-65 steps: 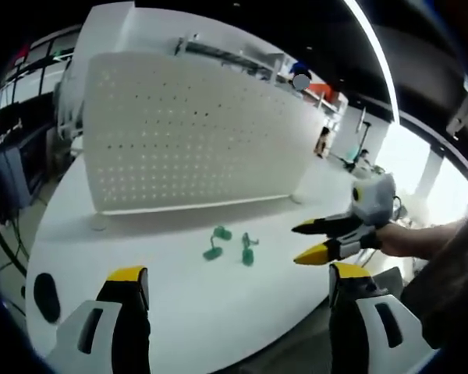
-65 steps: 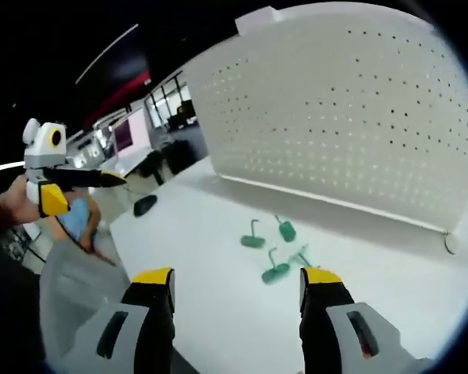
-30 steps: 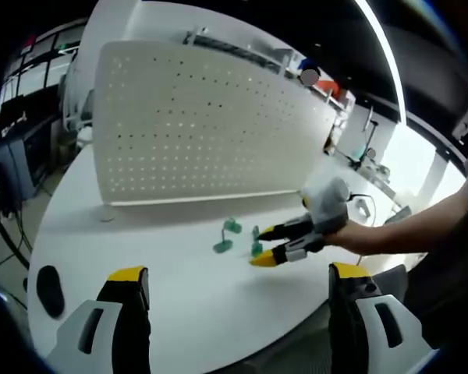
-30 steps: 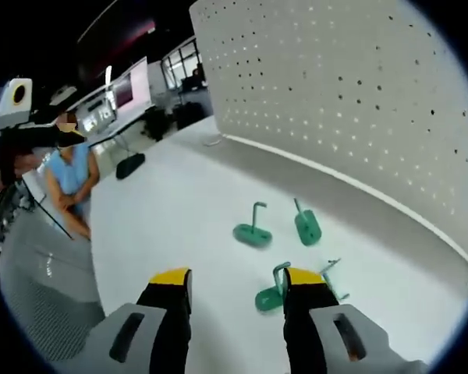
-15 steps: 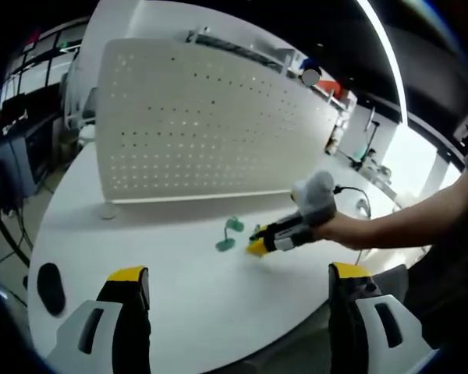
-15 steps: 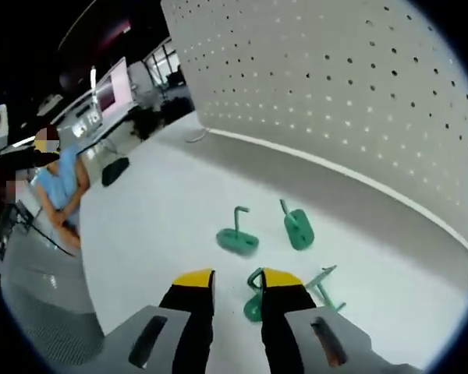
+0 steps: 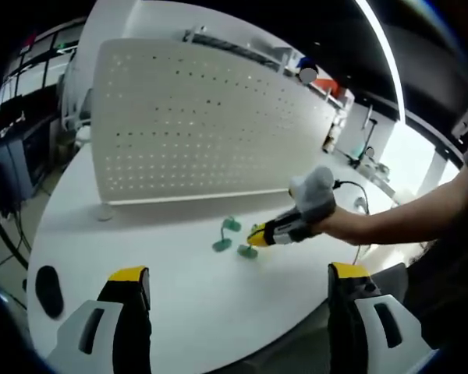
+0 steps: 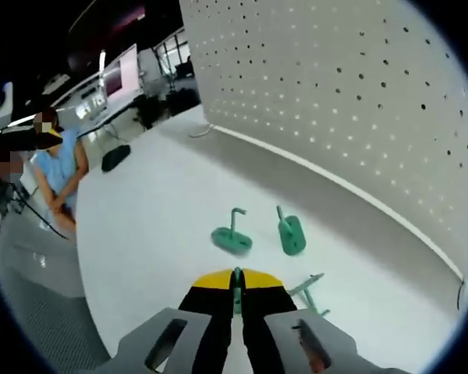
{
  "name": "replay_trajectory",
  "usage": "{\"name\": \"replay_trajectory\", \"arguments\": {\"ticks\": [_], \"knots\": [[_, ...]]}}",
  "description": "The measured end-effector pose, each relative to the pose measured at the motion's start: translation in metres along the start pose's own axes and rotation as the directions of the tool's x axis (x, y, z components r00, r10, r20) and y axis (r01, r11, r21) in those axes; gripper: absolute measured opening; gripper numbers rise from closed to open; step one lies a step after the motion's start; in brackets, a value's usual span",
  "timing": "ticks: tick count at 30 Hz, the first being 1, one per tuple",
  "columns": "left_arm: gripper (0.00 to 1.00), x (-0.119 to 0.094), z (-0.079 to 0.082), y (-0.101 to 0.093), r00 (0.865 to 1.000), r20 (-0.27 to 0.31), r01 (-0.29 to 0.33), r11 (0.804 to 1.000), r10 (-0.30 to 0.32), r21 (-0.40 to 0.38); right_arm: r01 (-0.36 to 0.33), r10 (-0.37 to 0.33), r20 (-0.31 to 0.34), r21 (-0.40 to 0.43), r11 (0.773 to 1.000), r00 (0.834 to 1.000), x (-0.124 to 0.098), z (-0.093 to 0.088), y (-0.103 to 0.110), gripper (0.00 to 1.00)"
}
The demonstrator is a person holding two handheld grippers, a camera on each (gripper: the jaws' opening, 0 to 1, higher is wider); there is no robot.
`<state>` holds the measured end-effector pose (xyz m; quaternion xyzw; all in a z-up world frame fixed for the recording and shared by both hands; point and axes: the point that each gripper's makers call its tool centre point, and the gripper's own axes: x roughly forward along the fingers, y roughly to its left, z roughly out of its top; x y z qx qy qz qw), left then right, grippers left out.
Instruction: Insert the hook assembly into the mounting plate slot until the hook locks in place.
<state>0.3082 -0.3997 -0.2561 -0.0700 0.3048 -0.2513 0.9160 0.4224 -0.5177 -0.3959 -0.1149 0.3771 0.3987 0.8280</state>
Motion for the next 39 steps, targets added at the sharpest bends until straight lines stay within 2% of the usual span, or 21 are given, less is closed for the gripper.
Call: {"name": "replay_trajectory", "arguments": {"ticks": [8, 14, 18, 23, 26, 28, 31, 34, 39], "knots": [[0.96, 0.002, 0.001, -0.004, 1.000, 0.003, 0.010, 1.000, -0.010, 0.000, 0.000, 0.000, 0.015, -0.017, 1.000, 1.000, -0.009, 0.005, -0.001, 0.00], [0.97, 0.000, 0.007, -0.007, 1.000, 0.019, 0.012, 1.000, -0.012, 0.003, 0.008, -0.009, 0.042, 0.011, 1.000, 0.999, -0.013, 0.011, -0.001, 0.00], [0.97, 0.000, 0.010, -0.007, 1.000, 0.026, 0.008, 1.000, -0.008, 0.010, 0.008, -0.008, 0.071, 0.008, 1.000, 0.997, -0.018, 0.022, 0.003, 0.00], [0.96, 0.002, 0.011, -0.008, 1.000, 0.029, 0.007, 1.000, -0.007, 0.006, 0.008, -0.007, 0.134, -0.005, 1.000, 0.991, -0.033, 0.044, 0.007, 0.00], [0.96, 0.005, 0.010, -0.010, 0.999, 0.031, 0.007, 1.000, -0.007, 0.009, 0.056, -0.038, 0.173, -0.099, 0.994, 0.984, -0.042, 0.060, 0.006, 0.00], [0.96, 0.007, 0.008, -0.011, 1.000, 0.030, 0.009, 1.000, -0.009, 0.007, 0.046, -0.029, 0.171, -0.099, 0.994, 0.985, -0.045, 0.064, 0.012, 0.00], [0.96, 0.009, 0.008, -0.015, 0.999, 0.030, 0.021, 1.000, -0.021, 0.000, 0.046, -0.023, 0.207, -0.104, 0.994, 0.978, -0.054, 0.078, 0.017, 0.00], [0.96, 0.009, 0.009, -0.019, 0.999, 0.032, 0.029, 1.000, -0.029, 0.000, 0.091, -0.045, 0.235, -0.187, 0.978, 0.971, -0.063, 0.091, 0.017, 0.00], [0.95, 0.008, 0.008, -0.018, 0.999, 0.023, 0.032, 0.999, -0.032, 0.014, 0.077, -0.021, 0.297, -0.177, 0.981, 0.955, -0.084, 0.112, 0.031, 0.00]]}}
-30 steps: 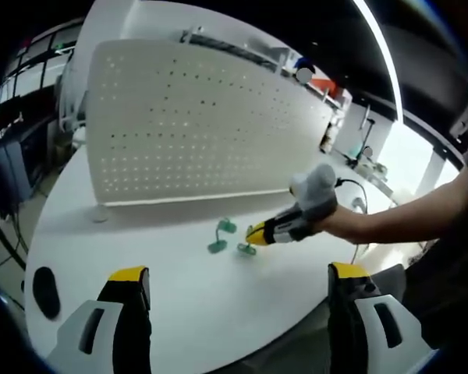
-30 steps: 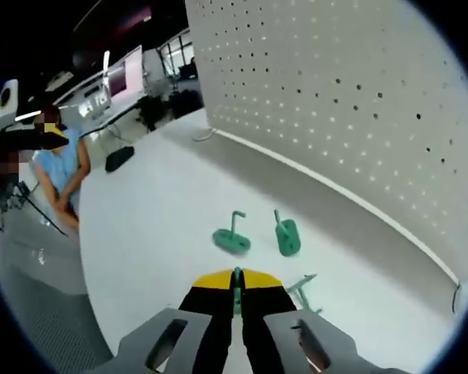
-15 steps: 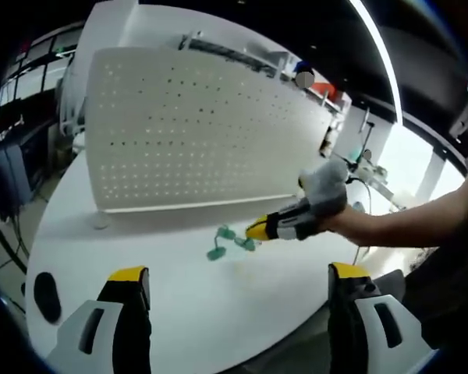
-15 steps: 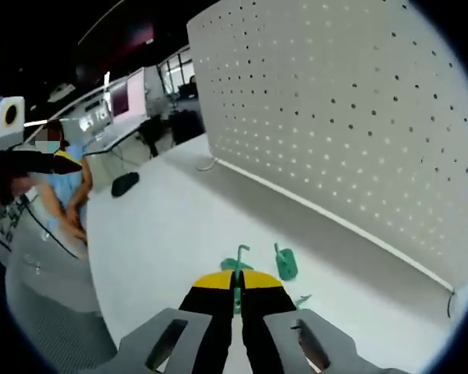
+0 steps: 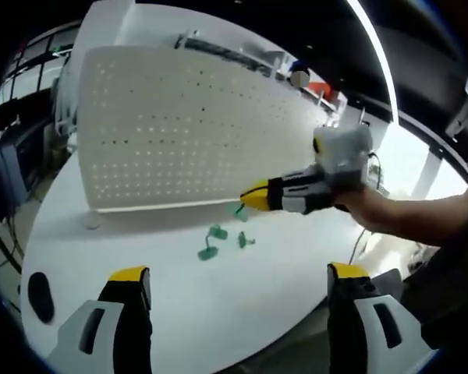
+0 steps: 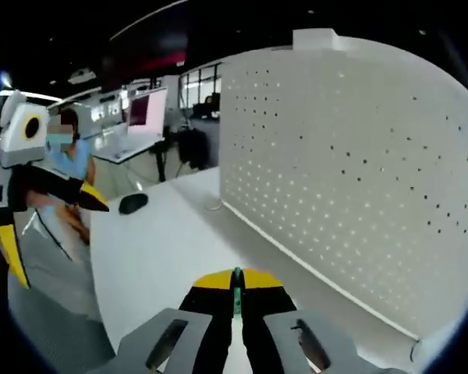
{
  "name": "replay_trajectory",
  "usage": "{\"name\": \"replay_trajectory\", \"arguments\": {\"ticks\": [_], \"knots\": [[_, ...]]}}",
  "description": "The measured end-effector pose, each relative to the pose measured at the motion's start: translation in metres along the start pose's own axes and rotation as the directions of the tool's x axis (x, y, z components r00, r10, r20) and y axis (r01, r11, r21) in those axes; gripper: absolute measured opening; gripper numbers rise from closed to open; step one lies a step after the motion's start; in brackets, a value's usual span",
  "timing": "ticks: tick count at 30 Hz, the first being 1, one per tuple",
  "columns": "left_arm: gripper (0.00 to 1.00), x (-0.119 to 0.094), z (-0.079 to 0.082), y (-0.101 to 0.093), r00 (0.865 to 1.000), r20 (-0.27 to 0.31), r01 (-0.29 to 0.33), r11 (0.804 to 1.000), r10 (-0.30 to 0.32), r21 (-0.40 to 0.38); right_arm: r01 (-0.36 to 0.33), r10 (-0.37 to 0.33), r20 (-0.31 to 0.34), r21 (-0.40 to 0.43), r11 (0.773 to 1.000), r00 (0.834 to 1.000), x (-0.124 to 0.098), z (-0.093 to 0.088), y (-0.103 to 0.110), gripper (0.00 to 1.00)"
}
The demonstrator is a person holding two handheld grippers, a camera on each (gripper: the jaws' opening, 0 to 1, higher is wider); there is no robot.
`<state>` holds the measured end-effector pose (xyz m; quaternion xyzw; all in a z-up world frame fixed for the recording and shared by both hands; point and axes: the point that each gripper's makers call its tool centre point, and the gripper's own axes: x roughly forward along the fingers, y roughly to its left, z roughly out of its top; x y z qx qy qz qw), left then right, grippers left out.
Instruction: Insert the hook assembly into the mounting plate slot until the hook locks in place.
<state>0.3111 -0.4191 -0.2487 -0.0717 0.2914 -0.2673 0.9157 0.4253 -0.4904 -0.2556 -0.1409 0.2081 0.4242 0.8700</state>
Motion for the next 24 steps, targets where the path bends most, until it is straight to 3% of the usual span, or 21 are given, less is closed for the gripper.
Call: {"name": "replay_trajectory", "arguments": {"ticks": [5, 11, 16, 19, 24], "knots": [[0.95, -0.004, 0.004, 0.003, 1.000, 0.006, -0.013, 1.000, 0.013, 0.003, -0.023, 0.022, 0.068, 0.012, 1.000, 0.997, -0.016, 0.020, 0.011, 0.00], [0.94, -0.005, 0.010, 0.007, 0.999, 0.045, -0.024, 0.998, 0.027, -0.064, -0.033, 0.029, 0.129, 0.031, 0.999, 0.991, -0.039, 0.036, 0.028, 0.00], [0.93, -0.002, 0.012, 0.000, 0.997, 0.076, 0.001, 0.992, 0.008, -0.125, -0.049, 0.038, 0.170, 0.059, 0.997, 0.985, -0.054, 0.043, 0.040, 0.00], [0.92, 0.002, 0.007, -0.003, 0.998, 0.059, -0.006, 0.996, 0.011, -0.089, -0.052, 0.042, 0.184, 0.055, 0.997, 0.982, -0.060, 0.045, 0.047, 0.00], [0.91, 0.005, 0.004, -0.009, 0.998, 0.060, 0.020, 0.994, -0.013, -0.110, -0.057, 0.043, 0.201, 0.063, 0.996, 0.979, -0.067, 0.047, 0.055, 0.00]]}}
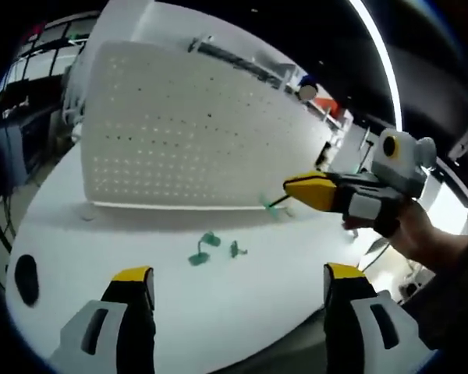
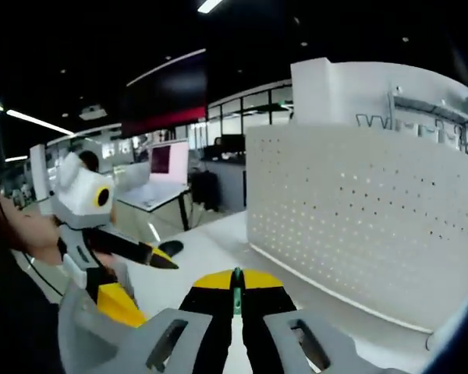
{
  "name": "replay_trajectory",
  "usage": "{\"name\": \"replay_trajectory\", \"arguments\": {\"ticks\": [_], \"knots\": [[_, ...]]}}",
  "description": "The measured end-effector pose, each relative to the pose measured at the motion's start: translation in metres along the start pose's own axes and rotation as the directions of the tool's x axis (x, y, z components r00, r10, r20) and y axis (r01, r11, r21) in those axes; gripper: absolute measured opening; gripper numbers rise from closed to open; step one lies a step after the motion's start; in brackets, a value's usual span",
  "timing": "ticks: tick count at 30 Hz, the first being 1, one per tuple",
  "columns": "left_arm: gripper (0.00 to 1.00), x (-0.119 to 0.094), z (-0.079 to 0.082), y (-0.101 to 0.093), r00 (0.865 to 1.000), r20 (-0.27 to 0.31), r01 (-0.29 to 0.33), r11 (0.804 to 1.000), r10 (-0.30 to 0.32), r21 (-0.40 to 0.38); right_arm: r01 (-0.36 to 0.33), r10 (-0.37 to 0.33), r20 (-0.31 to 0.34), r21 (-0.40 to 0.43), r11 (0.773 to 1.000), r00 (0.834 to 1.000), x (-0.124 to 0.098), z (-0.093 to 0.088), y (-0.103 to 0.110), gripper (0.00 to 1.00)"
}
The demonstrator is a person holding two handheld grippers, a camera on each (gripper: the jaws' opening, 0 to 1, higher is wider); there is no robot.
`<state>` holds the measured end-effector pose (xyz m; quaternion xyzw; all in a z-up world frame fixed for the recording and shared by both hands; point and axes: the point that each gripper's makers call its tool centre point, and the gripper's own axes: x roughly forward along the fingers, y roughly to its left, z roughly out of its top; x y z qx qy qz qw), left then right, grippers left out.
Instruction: Insert the hook assembly into the mounting plate slot until the hook locks in place.
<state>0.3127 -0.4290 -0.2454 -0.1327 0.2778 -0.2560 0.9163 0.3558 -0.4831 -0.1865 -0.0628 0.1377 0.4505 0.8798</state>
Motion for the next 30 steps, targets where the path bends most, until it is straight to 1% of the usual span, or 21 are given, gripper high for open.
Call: {"name": "replay_trajectory", "arguments": {"ticks": [2, 6, 9, 11, 14, 17, 21, 23, 27, 30], "knots": [[0.90, 0.000, 0.000, -0.001, 1.000, 0.001, -0.002, 1.000, 0.002, -0.004, 0.000, 0.000, 0.007, -0.002, 1.000, 1.000, -0.003, 0.000, 0.004, 0.00], [0.89, 0.001, 0.002, -0.002, 1.000, 0.010, 0.005, 1.000, -0.005, -0.013, -0.003, 0.002, 0.029, 0.030, 1.000, 1.000, -0.007, 0.002, 0.011, 0.00], [0.88, 0.002, 0.004, -0.003, 1.000, 0.017, 0.011, 1.000, -0.011, -0.017, -0.014, 0.011, 0.059, 0.046, 0.999, 0.998, -0.009, 0.007, 0.019, 0.00], [0.87, 0.003, 0.006, -0.005, 1.000, 0.022, 0.017, 1.000, -0.016, -0.023, -0.014, 0.011, 0.064, 0.045, 0.999, 0.998, -0.010, 0.008, 0.021, 0.00], [0.84, 0.003, 0.008, -0.007, 0.999, 0.034, 0.032, 0.999, -0.031, -0.037, -0.024, 0.018, 0.084, 0.067, 0.997, 0.996, -0.011, 0.011, 0.026, 0.00], [0.84, 0.004, 0.009, -0.009, 0.999, 0.036, 0.041, 0.998, -0.039, -0.053, -0.023, 0.018, 0.086, 0.059, 0.998, 0.996, -0.011, 0.012, 0.029, 0.00], [0.80, 0.002, 0.012, -0.012, 0.997, 0.052, 0.065, 0.995, -0.061, -0.079, -0.030, 0.023, 0.097, 0.067, 0.997, 0.995, -0.012, 0.014, 0.032, 0.00], [0.78, 0.002, 0.012, -0.012, 0.997, 0.055, 0.066, 0.995, -0.062, -0.080, -0.031, 0.024, 0.099, 0.066, 0.997, 0.995, -0.013, 0.014, 0.033, 0.00], [0.79, 0.002, 0.013, -0.011, 0.997, 0.047, 0.059, 0.997, -0.056, -0.056, -0.038, 0.032, 0.102, 0.062, 0.997, 0.994, -0.014, 0.015, 0.037, 0.00], [0.78, 0.001, 0.016, -0.013, 0.996, 0.059, 0.071, 0.995, -0.067, -0.068, -0.051, 0.044, 0.103, 0.067, 0.996, 0.994, -0.015, 0.014, 0.039, 0.00]]}}
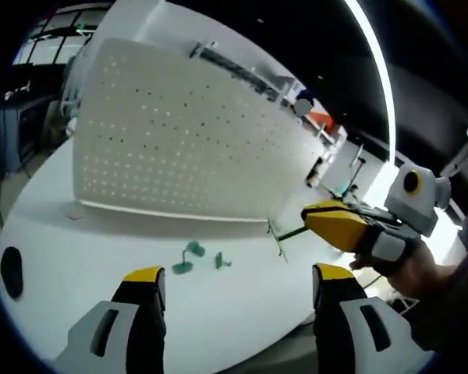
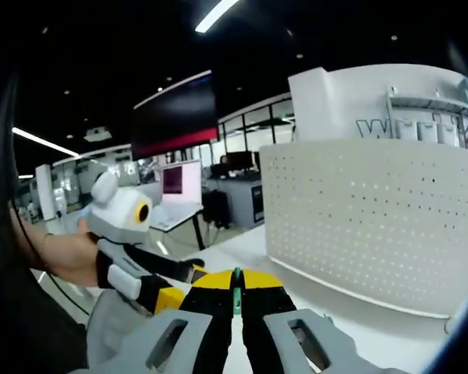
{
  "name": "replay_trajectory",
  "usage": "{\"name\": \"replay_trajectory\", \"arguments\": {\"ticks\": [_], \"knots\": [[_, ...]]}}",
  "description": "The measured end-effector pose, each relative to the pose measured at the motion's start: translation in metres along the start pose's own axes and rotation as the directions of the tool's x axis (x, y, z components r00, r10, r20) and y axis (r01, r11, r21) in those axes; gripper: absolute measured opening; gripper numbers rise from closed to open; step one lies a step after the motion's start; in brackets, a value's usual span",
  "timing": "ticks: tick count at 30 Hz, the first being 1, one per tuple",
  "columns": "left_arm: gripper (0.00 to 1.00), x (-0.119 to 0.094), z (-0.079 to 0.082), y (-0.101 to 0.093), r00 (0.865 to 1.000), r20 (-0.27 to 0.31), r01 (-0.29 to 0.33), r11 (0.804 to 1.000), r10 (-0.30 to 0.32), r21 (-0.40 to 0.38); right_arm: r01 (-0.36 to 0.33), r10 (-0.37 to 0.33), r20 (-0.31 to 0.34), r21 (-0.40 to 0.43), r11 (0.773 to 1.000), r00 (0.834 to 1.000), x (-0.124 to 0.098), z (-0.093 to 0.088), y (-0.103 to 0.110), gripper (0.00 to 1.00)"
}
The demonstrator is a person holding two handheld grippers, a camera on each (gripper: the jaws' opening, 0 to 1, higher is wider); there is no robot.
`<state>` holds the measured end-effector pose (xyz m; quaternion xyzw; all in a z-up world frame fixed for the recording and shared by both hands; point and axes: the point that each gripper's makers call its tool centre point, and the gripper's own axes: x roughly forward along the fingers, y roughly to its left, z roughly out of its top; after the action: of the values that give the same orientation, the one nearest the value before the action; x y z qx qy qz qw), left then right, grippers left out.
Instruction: Insert the hook assembly into the mounting plate slot until the hook locks in place.
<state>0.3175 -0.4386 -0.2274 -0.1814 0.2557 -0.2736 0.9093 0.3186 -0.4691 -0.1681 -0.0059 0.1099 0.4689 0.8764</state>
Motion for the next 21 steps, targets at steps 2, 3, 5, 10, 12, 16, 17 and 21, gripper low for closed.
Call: {"name": "replay_trajectory", "arguments": {"ticks": [2, 3, 5, 10, 12, 16, 17, 21], "knots": [[0.74, 0.000, 0.001, -0.002, 1.000, 0.002, 0.011, 1.000, -0.011, 0.000, -0.004, 0.004, 0.002, 0.003, 1.000, 1.000, -0.001, 0.000, 0.001, 0.00], [0.73, 0.000, 0.000, -0.003, 1.000, -0.001, 0.017, 1.000, -0.017, 0.001, -0.007, 0.007, 0.003, 0.005, 1.000, 1.000, -0.001, 0.000, 0.002, 0.00], [0.71, 0.000, -0.001, -0.005, 1.000, -0.006, 0.018, 1.000, -0.018, 0.009, -0.007, 0.007, 0.007, 0.011, 1.000, 1.000, -0.001, 0.001, 0.003, 0.00], [0.66, 0.001, -0.001, -0.011, 0.999, -0.006, 0.042, 0.999, -0.041, 0.005, -0.015, 0.014, 0.019, 0.045, 0.999, 1.000, -0.002, 0.002, 0.007, 0.00], [0.63, 0.001, 0.000, -0.013, 0.999, -0.006, 0.052, 0.999, -0.052, 0.004, -0.015, 0.014, 0.024, 0.044, 0.999, 1.000, -0.002, 0.002, 0.008, 0.00], [0.57, 0.000, 0.001, -0.012, 0.998, -0.001, 0.057, 0.998, -0.057, 0.001, -0.013, 0.011, 0.033, 0.052, 0.999, 0.999, -0.002, 0.003, 0.010, 0.00], [0.55, -0.001, 0.002, -0.012, 0.998, 0.003, 0.060, 0.998, -0.060, -0.002, -0.013, 0.012, 0.034, 0.051, 0.999, 0.999, -0.002, 0.003, 0.010, 0.00], [0.48, -0.002, 0.005, -0.014, 0.997, 0.017, 0.078, 0.997, -0.078, -0.017, -0.013, 0.011, 0.039, 0.053, 0.999, 0.999, -0.002, 0.004, 0.011, 0.00]]}}
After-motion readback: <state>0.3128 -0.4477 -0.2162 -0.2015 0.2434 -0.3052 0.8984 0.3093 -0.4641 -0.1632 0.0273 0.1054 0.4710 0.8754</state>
